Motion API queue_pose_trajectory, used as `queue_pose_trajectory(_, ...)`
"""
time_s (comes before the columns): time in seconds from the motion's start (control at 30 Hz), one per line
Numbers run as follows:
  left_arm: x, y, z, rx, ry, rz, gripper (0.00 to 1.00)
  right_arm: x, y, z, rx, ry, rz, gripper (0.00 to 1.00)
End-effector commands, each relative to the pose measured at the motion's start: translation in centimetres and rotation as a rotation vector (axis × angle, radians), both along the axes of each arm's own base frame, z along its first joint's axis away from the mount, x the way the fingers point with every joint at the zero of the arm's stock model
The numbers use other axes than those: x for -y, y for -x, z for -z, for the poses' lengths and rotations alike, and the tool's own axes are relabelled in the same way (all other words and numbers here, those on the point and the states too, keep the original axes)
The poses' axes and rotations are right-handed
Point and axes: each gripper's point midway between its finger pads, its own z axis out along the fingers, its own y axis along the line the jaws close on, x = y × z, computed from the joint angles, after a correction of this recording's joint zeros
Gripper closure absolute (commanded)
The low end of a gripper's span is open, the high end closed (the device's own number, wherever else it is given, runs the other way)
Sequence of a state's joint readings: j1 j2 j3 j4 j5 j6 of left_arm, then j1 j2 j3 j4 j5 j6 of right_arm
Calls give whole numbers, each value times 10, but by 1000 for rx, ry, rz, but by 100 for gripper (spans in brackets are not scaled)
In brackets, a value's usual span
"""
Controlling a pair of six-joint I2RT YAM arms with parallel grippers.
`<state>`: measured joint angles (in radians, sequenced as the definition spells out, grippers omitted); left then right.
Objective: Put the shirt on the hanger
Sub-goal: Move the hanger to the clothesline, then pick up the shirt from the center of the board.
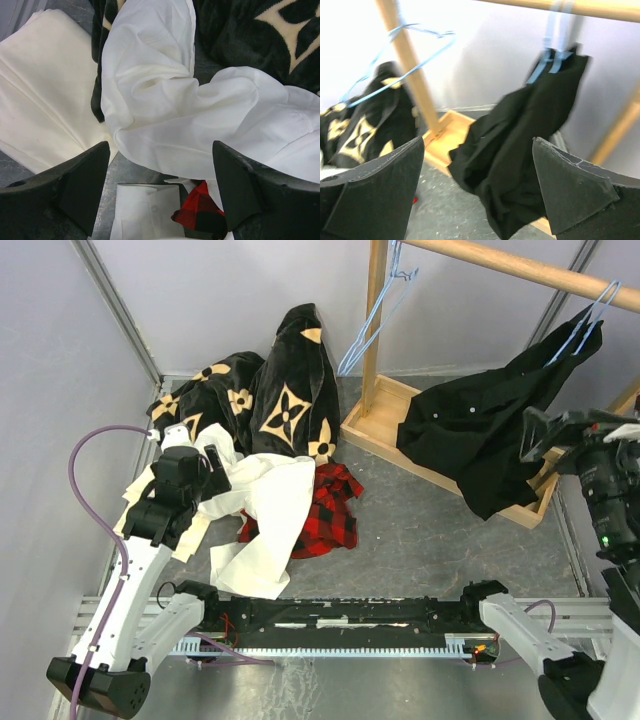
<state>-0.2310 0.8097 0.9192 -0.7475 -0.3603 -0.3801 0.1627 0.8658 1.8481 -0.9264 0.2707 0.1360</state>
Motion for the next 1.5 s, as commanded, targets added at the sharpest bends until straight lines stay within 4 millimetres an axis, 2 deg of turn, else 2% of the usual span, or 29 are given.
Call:
queue_pose_trajectory(0.0, 3, -10, -19, 77, 44, -16, 10, -49, 11, 3, 33, 147, -312, 4)
queue_pose_trajectory(0.1, 4, -9, -14, 62, 80, -47, 9, -61, 15, 17, 2, 161, -384, 4)
queue_pose_trajectory(0.2, 7, -7, -3, 40, 130, -83, 7, -77, 10, 39, -71, 153, -461, 4)
queue_pose_trajectory(0.3, 14, -8, 12, 16, 188, -101, 3, -92, 4, 65, -188, 139, -526, 5)
queue_pose_trajectory(0.37, 19, -9, 25, -11, 220, -106, 2, -103, -2, 88, -293, 153, -578, 10)
queue_pose_trajectory(0.43, 24, -10, 37, -39, 241, -106, 2, -114, -8, 114, -414, 159, -630, 9)
queue_pose_trajectory(0.57, 27, -14, 42, -60, 247, -104, 2, -138, -16, 146, -478, 115, -694, 8)
queue_pose_trajectory(0.67, 25, -16, 39, -56, 236, -104, 2, -159, -19, 162, -517, 149, -706, 5)
queue_pose_trajectory(0.83, 20, -13, 23, -20, 217, -107, 2, -225, -22, 184, -529, 286, -711, 2)
queue_pose_trajectory(0.9, 18, -11, 15, -2, 211, -104, 3, -254, -27, 191, -534, 230, -730, 2)
queue_pose_trajectory(0.97, 16, -9, 5, 17, 201, -92, 3, -273, -34, 200, -543, 167, -721, 2)
queue_pose_trajectory(1.23, 18, -4, -31, 85, 133, 29, 9, -311, -59, 220, -539, -71, -635, 1)
queue_pose_trajectory(1.47, 11, 0, -29, 91, 70, 47, 12, -331, -70, 255, -608, -150, -576, 3)
